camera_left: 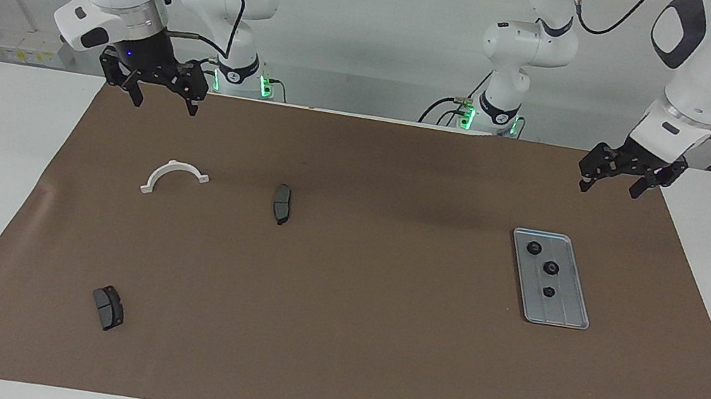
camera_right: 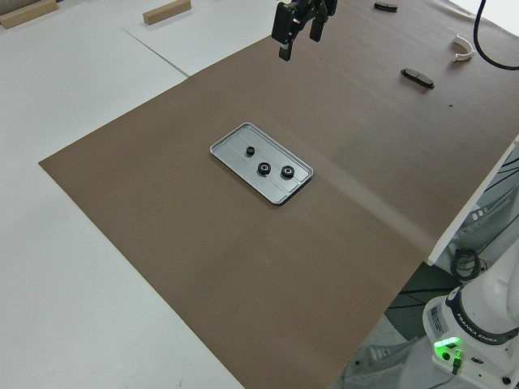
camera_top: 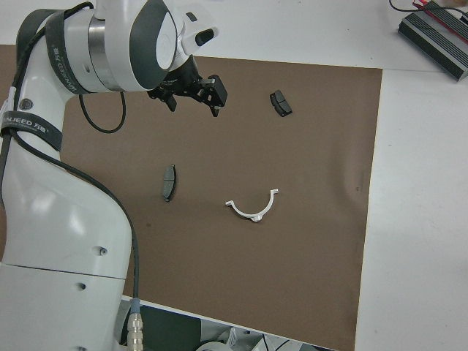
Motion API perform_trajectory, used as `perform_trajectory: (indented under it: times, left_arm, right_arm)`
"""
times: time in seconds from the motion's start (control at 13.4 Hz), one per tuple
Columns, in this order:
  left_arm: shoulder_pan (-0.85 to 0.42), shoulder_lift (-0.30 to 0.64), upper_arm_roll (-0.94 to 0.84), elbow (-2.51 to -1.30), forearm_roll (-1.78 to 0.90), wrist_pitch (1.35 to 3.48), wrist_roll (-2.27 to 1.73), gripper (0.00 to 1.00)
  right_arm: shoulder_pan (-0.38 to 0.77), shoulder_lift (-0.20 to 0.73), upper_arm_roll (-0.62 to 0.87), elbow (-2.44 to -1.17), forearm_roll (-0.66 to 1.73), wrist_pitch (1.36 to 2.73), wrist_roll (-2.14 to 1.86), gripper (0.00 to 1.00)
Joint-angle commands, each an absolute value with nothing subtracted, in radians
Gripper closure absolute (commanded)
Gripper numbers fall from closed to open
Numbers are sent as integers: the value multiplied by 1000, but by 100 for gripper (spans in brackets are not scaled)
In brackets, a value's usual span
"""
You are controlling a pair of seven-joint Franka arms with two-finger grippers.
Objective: Pick bearing gear from pile to tray
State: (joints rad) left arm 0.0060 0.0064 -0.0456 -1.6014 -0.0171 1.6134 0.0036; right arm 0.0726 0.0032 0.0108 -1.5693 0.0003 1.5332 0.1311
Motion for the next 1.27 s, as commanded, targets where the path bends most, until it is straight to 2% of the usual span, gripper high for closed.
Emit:
perform_trajectory:
  times: [0.0,0.15,0.37,1.19]
  left_arm:
    - [8,17,-38,-1534,-41,1539,17,0]
    - [6,14,-43,-1532,-38,1529,21,0]
    - [-2,-28,-44,-1617,-41,1571,37,0]
    - [-3,-51,-44,-1666,-41,1612,34,0]
  right_arm:
    - [60,-21,17,-1595,21,1532,129,0]
    - [58,-21,17,-1595,21,1532,129,0]
    - [60,-21,17,-1595,21,1532,129,0]
    - [49,-26,14,-1594,21,1529,129,0]
